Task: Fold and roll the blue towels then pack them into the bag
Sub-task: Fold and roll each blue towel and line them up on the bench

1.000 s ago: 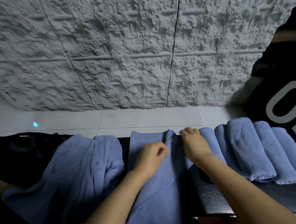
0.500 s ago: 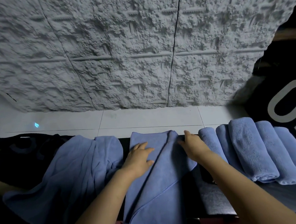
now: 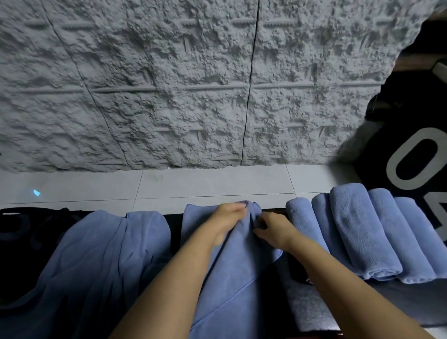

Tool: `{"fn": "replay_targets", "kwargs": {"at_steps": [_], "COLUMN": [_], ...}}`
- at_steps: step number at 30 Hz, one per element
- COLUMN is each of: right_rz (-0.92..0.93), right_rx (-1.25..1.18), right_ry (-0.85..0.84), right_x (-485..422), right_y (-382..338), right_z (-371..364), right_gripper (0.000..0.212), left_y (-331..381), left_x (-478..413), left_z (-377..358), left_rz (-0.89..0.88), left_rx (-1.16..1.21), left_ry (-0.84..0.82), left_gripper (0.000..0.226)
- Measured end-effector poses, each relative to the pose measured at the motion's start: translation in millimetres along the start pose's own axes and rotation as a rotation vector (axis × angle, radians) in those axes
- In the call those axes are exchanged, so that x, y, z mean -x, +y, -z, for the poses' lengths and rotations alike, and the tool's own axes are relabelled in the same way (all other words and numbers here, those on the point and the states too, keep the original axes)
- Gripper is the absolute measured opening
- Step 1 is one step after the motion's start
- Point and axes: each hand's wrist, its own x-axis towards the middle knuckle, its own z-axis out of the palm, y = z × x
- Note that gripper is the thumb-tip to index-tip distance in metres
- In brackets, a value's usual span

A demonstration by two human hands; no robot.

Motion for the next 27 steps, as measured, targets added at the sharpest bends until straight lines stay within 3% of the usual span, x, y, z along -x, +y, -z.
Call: {"fn": "replay_targets", "kwargs": {"at_steps": [2,4,6,7,10,12,14,17,19,21,23,25,27], "right_rz": [-0.024,-0.069,-0.086,-0.085,-0.102,-0.109,-0.116,-0.086,-0.053,0.008,0.069,0.097,0.125], "right_rx": [0.017,-0.02,-0.084,-0.114,-0.2,-0.205,-0.212,-0.252,-0.309,-0.384,-0.41,-0.368,-0.224], "right_ry": [-0.002,-0.008,0.006,0.035,0.165,0.208,0.241,0.345,0.432,0.492,0.506,0.482,0.43], "right_x": [0.0,-0.8,-2.7,-4.9,-9.2,-10.2,-8.1,-4.5,-1.9,-0.3,-0.1,-0.4,0.0], "right_y": [4.6,8.6,9.3,8.8,4.5,3.5,3.3,6.8,9.2,10.6,12.4,13.5,14.0], "right_z": [2.2,5.8,10.6,12.1,12.1,9.3,9.9,13.9,14.8,13.8,10.7,6.1,-0.8], "right_gripper": [0.032,0.028,0.015,0.008,0.02,0.02,0.021,0.025,0.028,0.028,0.029,0.033,0.042], "left_y": [7.1,4.1,-7.4,-17.6,-48.0,-61.8,-66.4,-64.5,-51.3,-34.0,-24.9,-23.0,-32.8], "left_x": [-5.9,-7.2,6.4,15.9,41.5,49.5,51.3,42.3,46.4,48.3,35.3,27.6,32.1], "left_z": [3.1,8.1,10.7,10.8,-2.1,-11.9,-20.3,-37.3,-44.9,-33.9,-5.7,29.6,54.3], "left_rz": [-0.016,-0.079,-0.218,-0.326,-0.554,-0.609,-0.554,-0.509,-0.541,-0.409,-0.188,-0.102,-0.114], "left_rx": [0.226,0.182,-0.126,-0.329,-1.07,-1.446,-1.598,-1.671,-1.571,-1.228,-0.792,-0.386,-0.472], "left_ry": [-0.005,0.16,0.336,0.36,0.192,0.148,0.12,0.138,0.152,0.29,0.497,0.663,0.759], "left_gripper": [0.027,0.025,0.004,0.008,0.033,0.054,0.061,0.053,0.041,0.024,0.025,0.029,0.049]}}
